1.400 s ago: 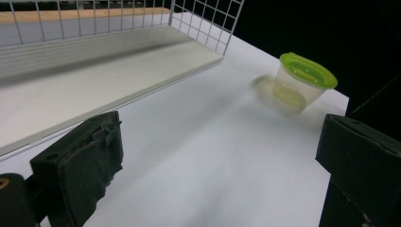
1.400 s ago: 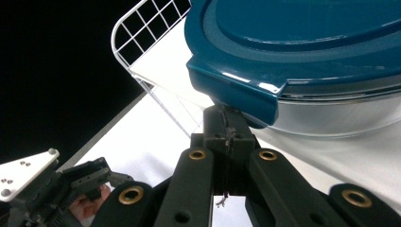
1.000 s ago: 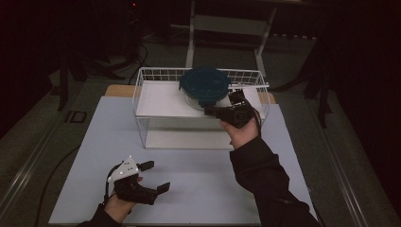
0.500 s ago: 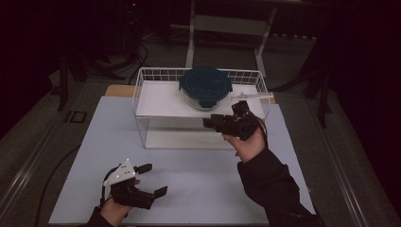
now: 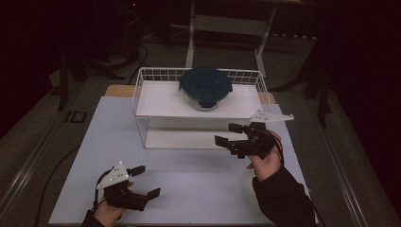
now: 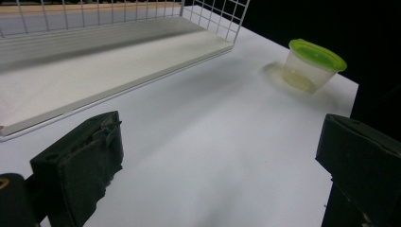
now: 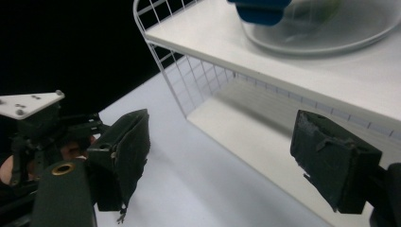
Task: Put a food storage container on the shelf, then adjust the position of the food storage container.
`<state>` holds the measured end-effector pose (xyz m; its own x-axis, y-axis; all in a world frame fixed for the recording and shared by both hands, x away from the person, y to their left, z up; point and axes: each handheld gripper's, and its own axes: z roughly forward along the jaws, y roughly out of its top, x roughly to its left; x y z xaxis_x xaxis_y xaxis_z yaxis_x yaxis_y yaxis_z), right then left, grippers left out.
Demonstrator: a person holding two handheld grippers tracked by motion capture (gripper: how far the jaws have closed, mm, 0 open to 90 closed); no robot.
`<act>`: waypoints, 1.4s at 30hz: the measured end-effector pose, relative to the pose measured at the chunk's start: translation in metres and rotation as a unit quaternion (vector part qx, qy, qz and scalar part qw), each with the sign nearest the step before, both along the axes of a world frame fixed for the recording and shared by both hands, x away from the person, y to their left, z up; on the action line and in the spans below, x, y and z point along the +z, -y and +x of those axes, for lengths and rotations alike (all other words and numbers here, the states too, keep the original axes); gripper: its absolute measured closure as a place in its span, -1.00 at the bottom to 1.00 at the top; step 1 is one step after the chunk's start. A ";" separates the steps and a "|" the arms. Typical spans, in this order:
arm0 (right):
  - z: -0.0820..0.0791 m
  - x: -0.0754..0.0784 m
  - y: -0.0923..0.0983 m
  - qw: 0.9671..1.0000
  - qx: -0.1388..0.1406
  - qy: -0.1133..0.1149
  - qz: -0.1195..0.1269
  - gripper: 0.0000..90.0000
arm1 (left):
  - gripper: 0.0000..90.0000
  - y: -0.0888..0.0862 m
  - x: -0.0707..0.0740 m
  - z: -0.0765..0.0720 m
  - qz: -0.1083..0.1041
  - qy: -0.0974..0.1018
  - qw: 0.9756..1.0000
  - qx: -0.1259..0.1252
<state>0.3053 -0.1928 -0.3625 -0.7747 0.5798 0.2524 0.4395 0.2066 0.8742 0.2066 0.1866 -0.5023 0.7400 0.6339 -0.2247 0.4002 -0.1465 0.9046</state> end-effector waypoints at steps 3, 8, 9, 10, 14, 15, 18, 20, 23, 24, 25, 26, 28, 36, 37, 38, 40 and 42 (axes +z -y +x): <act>-0.008 -0.001 0.010 1.000 -0.001 0.024 -0.001 -0.59 | -0.97 0.003 -0.001 0.000 -0.003 0.000 1.000 -0.009; -0.018 -0.006 0.026 1.000 -0.002 0.024 -0.006 -0.66 | -0.97 0.006 -0.001 0.000 0.003 0.000 1.000 -0.017; -0.020 -0.008 0.030 1.000 0.001 0.022 -0.007 -0.66 | -0.97 0.006 -0.001 -0.001 0.001 0.000 1.000 -0.018; -0.022 -0.010 0.033 1.000 -0.002 0.023 -0.007 -0.66 | -0.97 0.006 -0.001 -0.001 0.001 0.000 1.000 -0.018; -0.028 -0.015 0.041 1.000 -0.006 0.027 -0.014 -0.67 | -0.97 0.006 0.000 -0.001 0.000 0.001 1.000 -0.017; -0.031 -0.017 0.044 0.999 -0.008 0.029 -0.012 -0.67 | -0.97 0.006 0.000 -0.001 0.000 0.001 1.000 -0.017; -0.039 -0.024 0.054 0.999 -0.005 0.032 -0.009 -0.68 | -0.97 0.006 0.000 -0.001 -0.004 -0.001 1.000 -0.019; -0.044 -0.030 0.062 1.000 -0.006 0.029 -0.003 -0.68 | -0.97 0.006 0.000 -0.001 -0.004 -0.001 1.000 -0.020; -0.048 -0.036 0.068 0.999 -0.009 0.030 0.001 -0.69 | -0.97 0.007 0.000 -0.002 -0.004 0.000 1.000 -0.020; -0.051 -0.040 0.073 0.999 -0.019 0.027 0.004 -0.69 | -0.97 0.007 0.001 -0.002 0.002 0.001 1.000 -0.019; -0.052 -0.043 0.076 1.000 -0.020 0.021 0.006 -0.68 | -0.97 0.007 0.001 -0.002 0.004 0.003 1.000 -0.020; -0.052 -0.043 0.076 1.000 -0.020 0.021 0.006 -0.68 | -0.97 0.007 0.000 -0.001 0.002 0.002 1.000 -0.021; -0.054 -0.046 0.080 1.000 -0.025 0.018 0.003 -0.66 | -0.97 0.007 0.000 -0.001 0.002 0.001 1.000 -0.022; -0.068 -0.072 0.115 0.996 -0.075 0.014 -0.043 -0.13 | -0.97 0.009 0.000 -0.002 0.003 0.003 1.000 -0.026; -0.069 -0.074 0.118 0.996 -0.079 0.013 -0.046 -0.08 | -0.97 0.009 0.000 -0.002 0.002 0.003 1.000 -0.027; -0.070 -0.077 0.121 0.995 -0.084 0.013 -0.047 -0.04 | -0.97 0.009 0.000 -0.002 0.002 0.002 1.000 -0.027; -0.072 -0.081 0.129 0.995 -0.089 0.006 -0.048 0.17 | -0.97 0.010 0.000 -0.002 0.003 0.002 1.000 -0.028; -0.074 -0.084 0.135 0.994 -0.098 0.007 -0.053 0.32 | -0.97 0.010 0.000 -0.002 0.002 0.002 1.000 -0.028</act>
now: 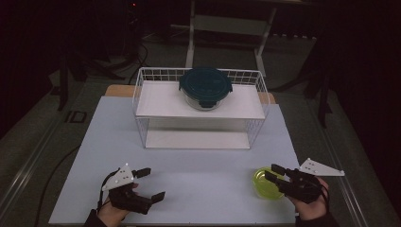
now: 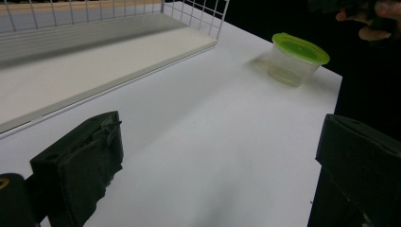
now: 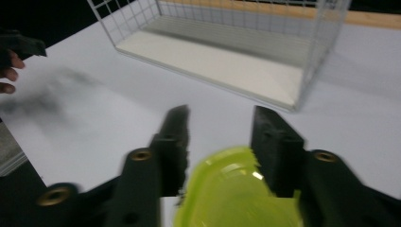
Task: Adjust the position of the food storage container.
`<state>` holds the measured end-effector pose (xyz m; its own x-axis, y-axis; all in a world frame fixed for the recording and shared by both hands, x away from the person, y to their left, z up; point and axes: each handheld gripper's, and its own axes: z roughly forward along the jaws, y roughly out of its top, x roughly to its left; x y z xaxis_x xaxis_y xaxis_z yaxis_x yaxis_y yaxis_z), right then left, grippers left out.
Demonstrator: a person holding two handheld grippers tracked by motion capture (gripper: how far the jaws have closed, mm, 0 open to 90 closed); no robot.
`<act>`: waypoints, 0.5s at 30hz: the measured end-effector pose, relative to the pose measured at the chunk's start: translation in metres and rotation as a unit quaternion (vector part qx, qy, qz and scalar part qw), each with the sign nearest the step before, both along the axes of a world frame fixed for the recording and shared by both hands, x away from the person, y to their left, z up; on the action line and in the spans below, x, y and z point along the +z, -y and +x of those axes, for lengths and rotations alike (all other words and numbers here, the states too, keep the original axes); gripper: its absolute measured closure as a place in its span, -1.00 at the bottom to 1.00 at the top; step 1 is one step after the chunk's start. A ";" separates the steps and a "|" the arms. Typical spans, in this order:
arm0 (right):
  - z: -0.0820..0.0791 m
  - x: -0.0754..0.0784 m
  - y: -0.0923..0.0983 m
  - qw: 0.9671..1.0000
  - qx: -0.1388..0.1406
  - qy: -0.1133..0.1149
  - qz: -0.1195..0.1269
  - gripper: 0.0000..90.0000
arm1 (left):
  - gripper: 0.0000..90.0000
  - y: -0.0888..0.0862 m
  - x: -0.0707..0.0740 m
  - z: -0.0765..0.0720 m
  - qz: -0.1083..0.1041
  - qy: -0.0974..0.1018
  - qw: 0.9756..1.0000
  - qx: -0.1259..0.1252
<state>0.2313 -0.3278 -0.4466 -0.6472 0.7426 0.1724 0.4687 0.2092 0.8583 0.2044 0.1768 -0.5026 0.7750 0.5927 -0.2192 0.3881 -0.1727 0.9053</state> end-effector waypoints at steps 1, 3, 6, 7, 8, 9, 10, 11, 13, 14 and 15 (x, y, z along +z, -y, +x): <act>0.000 0.000 0.000 1.000 0.000 0.000 0.000 0.32 | -0.97 0.000 0.000 0.000 0.000 0.000 1.000 0.000; -0.001 -0.001 0.003 1.000 -0.004 -0.001 0.000 0.39 | -0.97 0.000 0.000 0.000 0.000 0.000 1.000 0.000; -0.006 -0.007 0.020 0.999 -0.034 -0.010 -0.006 0.66 | -0.97 0.001 0.000 0.000 0.000 -0.002 1.000 -0.005; -0.006 -0.009 0.023 0.999 -0.039 -0.013 -0.006 0.74 | -0.97 0.001 0.000 0.000 0.001 -0.002 1.000 -0.006; -0.007 -0.010 0.027 0.999 -0.043 -0.018 -0.006 0.80 | -0.97 0.001 0.000 0.000 0.001 -0.001 1.000 -0.007; -0.008 -0.012 0.030 0.999 -0.051 -0.018 -0.009 0.85 | -0.97 0.001 0.000 0.000 0.001 -0.001 1.000 -0.007; -0.010 -0.013 0.033 0.998 -0.055 -0.021 -0.008 0.89 | -0.97 0.001 0.000 0.000 0.002 0.000 1.000 -0.007; -0.010 -0.015 0.036 0.998 -0.060 -0.023 -0.008 0.93 | -0.97 0.001 0.000 0.000 0.001 -0.001 1.000 -0.007; -0.012 -0.018 0.042 0.997 -0.072 -0.025 -0.010 0.98 | -0.97 0.001 0.000 0.000 0.001 -0.001 1.000 -0.007; -0.012 -0.018 0.042 0.997 -0.072 -0.025 -0.010 0.98 | -0.97 0.001 0.000 0.000 0.001 -0.001 1.000 -0.007; -0.013 -0.019 0.045 0.997 -0.075 -0.029 -0.008 0.98 | -0.97 0.001 0.000 0.000 0.001 -0.001 1.000 -0.007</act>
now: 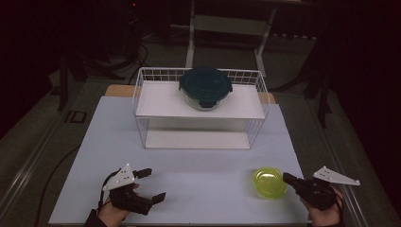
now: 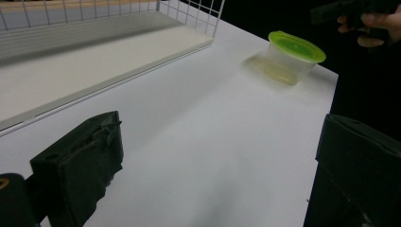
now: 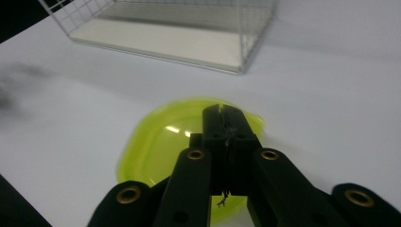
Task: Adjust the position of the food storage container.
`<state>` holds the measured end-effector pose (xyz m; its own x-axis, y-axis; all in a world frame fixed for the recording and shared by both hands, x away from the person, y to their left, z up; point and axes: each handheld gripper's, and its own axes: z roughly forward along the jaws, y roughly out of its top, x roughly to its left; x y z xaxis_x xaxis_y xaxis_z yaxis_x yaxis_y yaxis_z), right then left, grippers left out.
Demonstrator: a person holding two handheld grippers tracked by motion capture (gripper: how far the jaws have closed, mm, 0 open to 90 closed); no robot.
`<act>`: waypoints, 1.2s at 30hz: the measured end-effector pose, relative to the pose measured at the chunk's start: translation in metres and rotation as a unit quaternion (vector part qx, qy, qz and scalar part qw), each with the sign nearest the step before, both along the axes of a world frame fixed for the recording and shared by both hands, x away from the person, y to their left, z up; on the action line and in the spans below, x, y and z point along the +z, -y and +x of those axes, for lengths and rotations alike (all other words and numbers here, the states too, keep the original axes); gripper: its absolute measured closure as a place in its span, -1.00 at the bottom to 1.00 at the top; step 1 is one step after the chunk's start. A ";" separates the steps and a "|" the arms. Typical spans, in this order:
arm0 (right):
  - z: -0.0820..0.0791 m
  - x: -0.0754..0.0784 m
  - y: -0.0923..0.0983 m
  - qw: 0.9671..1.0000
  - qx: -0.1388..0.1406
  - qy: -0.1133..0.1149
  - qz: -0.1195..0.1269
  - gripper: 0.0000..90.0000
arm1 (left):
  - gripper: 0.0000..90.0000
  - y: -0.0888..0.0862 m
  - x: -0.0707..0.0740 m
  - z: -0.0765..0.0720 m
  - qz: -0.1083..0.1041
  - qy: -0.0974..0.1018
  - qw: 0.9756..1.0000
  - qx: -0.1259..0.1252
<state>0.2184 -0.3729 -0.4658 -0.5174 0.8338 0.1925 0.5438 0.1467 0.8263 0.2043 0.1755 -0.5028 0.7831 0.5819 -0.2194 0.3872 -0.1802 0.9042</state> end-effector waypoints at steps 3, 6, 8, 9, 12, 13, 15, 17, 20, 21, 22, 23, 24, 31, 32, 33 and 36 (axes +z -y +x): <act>-0.003 -0.006 0.009 1.000 -0.018 -0.007 -0.009 1.00 | -0.97 0.000 0.000 0.000 -0.001 -0.001 1.000 0.001; -0.005 -0.013 0.016 0.999 -0.034 -0.016 -0.015 1.00 | -0.97 0.000 0.000 0.000 -0.002 -0.001 1.000 0.001; -0.007 -0.017 0.019 0.999 -0.043 -0.023 -0.017 1.00 | -0.97 0.000 0.000 0.000 -0.002 0.000 1.000 0.000; -0.007 -0.020 0.021 0.998 -0.045 -0.026 -0.018 1.00 | -0.97 0.000 0.000 0.000 -0.005 0.000 1.000 -0.002; -0.009 -0.029 0.022 0.998 -0.049 -0.041 -0.025 1.00 | -0.97 0.001 0.001 0.000 -0.007 0.001 1.000 -0.005; -0.010 -0.032 0.022 0.997 -0.051 -0.046 -0.025 1.00 | -0.97 0.001 0.001 0.000 -0.007 0.002 1.000 -0.006; -0.010 -0.037 0.022 0.997 -0.053 -0.055 -0.028 1.00 | -0.97 0.002 0.001 0.000 -0.007 0.002 1.000 -0.006; -0.009 -0.043 0.020 0.996 -0.050 -0.062 -0.031 1.00 | -0.97 0.002 0.001 0.000 -0.006 0.003 1.000 -0.007; -0.007 -0.050 0.016 0.996 -0.044 -0.074 -0.037 1.00 | -0.97 0.002 0.001 0.000 -0.006 0.002 1.000 -0.006; -0.006 -0.052 0.014 0.995 -0.040 -0.079 -0.039 1.00 | -0.97 0.002 0.001 0.000 -0.006 0.001 1.000 -0.006; -0.006 -0.054 0.012 0.995 -0.038 -0.081 -0.043 1.00 | -0.97 0.002 0.001 0.000 -0.006 0.001 1.000 -0.005; -0.005 -0.056 0.010 0.995 -0.034 -0.085 -0.045 1.00 | -0.97 0.001 0.001 0.000 -0.006 0.002 1.000 -0.005; -0.004 -0.058 0.007 0.995 -0.029 -0.089 -0.045 1.00 | -0.97 0.001 0.001 0.000 -0.007 0.002 1.000 -0.004; 0.000 -0.062 -0.004 0.994 -0.015 -0.098 -0.048 1.00 | -0.97 0.000 0.001 0.000 -0.007 0.004 1.000 -0.003; 0.001 -0.062 -0.004 0.994 -0.013 -0.099 -0.048 1.00 | -0.97 0.000 0.001 0.000 -0.008 0.004 1.000 -0.003; 0.001 -0.062 -0.006 0.994 -0.010 -0.100 -0.047 1.00 | -0.97 0.000 0.001 0.000 -0.007 0.004 1.000 -0.003; 0.003 -0.062 -0.010 0.994 -0.002 -0.101 -0.049 1.00 | -0.97 0.000 0.001 0.000 -0.007 0.004 1.000 -0.003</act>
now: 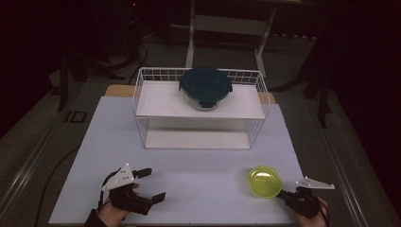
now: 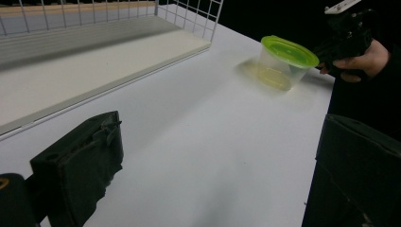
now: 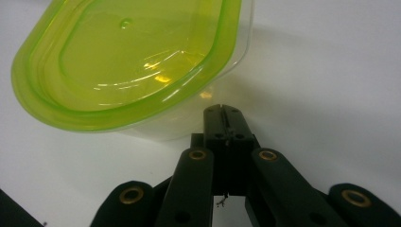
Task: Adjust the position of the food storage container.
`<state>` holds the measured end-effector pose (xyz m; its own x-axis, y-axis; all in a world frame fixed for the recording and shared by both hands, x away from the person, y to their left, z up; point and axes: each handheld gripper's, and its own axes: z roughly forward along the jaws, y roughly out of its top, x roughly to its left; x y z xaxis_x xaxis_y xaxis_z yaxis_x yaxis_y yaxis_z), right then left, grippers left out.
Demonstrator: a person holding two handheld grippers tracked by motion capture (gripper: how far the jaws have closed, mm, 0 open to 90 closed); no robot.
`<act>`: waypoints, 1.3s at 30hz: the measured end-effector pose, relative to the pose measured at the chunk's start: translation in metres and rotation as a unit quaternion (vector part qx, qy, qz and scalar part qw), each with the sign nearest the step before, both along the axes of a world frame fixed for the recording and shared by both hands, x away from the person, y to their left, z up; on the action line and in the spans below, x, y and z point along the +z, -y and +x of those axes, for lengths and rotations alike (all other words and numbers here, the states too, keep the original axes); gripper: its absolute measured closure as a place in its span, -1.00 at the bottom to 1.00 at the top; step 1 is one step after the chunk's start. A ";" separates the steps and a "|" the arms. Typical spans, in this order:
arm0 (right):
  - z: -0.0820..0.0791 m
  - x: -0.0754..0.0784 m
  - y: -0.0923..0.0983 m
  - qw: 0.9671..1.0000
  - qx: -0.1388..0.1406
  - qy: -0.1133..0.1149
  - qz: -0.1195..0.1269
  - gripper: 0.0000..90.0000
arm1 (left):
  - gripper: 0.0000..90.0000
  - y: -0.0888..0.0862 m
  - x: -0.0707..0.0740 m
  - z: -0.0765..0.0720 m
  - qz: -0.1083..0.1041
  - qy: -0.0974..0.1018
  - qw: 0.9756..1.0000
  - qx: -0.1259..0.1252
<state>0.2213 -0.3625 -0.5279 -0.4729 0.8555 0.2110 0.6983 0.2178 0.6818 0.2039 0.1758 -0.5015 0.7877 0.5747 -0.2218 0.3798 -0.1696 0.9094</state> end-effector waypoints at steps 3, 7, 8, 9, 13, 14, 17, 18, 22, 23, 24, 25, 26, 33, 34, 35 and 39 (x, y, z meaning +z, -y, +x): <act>0.002 0.001 -0.004 1.000 0.005 0.000 0.002 1.00 | -0.97 0.000 0.000 0.000 0.000 0.000 1.000 0.001; 0.003 0.002 -0.008 1.000 0.012 -0.003 0.002 1.00 | -0.97 -0.001 0.000 0.000 -0.001 0.000 1.000 0.001; 0.004 0.002 -0.009 1.000 0.014 -0.004 0.001 1.00 | -0.97 -0.001 0.000 0.000 0.000 0.001 1.000 0.001; 0.005 0.002 -0.011 1.000 0.018 -0.005 0.000 1.00 | -0.97 -0.001 0.000 0.000 0.000 0.000 1.000 0.001; 0.006 0.002 -0.013 1.000 0.021 -0.006 -0.001 1.00 | -0.97 -0.001 0.000 0.000 -0.001 0.000 1.000 0.001; 0.006 0.002 -0.013 1.000 0.022 -0.007 -0.001 1.00 | -0.97 -0.001 0.000 0.000 0.000 0.000 1.000 0.001; 0.003 0.002 -0.012 1.000 0.022 -0.010 -0.004 1.00 | -0.97 -0.001 0.000 0.000 -0.001 0.000 1.000 0.001; 0.003 0.002 -0.012 1.000 0.022 -0.010 -0.004 1.00 | -0.97 -0.001 0.000 0.000 -0.001 0.000 1.000 0.001; 0.004 0.000 -0.016 0.999 0.029 -0.016 -0.004 1.00 | -0.97 0.001 0.000 0.000 0.001 0.001 1.000 0.000; 0.004 0.000 -0.016 0.999 0.029 -0.016 -0.004 1.00 | -0.97 0.001 0.000 0.000 0.001 0.001 1.000 0.000; 0.005 0.001 -0.017 0.999 0.031 -0.016 -0.006 1.00 | -0.97 0.001 0.000 0.000 0.001 0.001 1.000 0.000; 0.007 0.000 -0.021 0.999 0.037 -0.018 -0.003 1.00 | -0.97 0.000 0.000 0.000 0.000 0.000 1.000 0.000; 0.008 0.000 -0.022 0.999 0.038 -0.018 -0.004 1.00 | -0.97 0.000 0.000 0.000 0.001 0.000 1.000 0.000; 0.015 -0.002 -0.039 0.998 0.063 -0.027 -0.014 1.00 | -0.97 -0.001 0.001 0.000 0.000 0.002 1.000 0.002; 0.017 -0.002 -0.041 0.997 0.066 -0.027 -0.018 1.00 | -0.97 -0.001 0.001 0.000 -0.001 0.002 1.000 0.002; 0.018 -0.002 -0.043 0.997 0.069 -0.029 -0.017 1.00 | -0.97 -0.001 0.001 0.000 0.000 0.002 1.000 0.002; 0.024 -0.001 -0.048 0.997 0.072 -0.029 -0.018 1.00 | -0.97 -0.001 0.001 0.000 0.000 0.001 1.000 0.001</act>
<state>0.2451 -0.3146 -0.5288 -0.5792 0.7870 0.2127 0.6965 0.3421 0.6308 0.2039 0.1768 -0.5010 0.7866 0.5768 -0.2204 0.3787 -0.1688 0.9100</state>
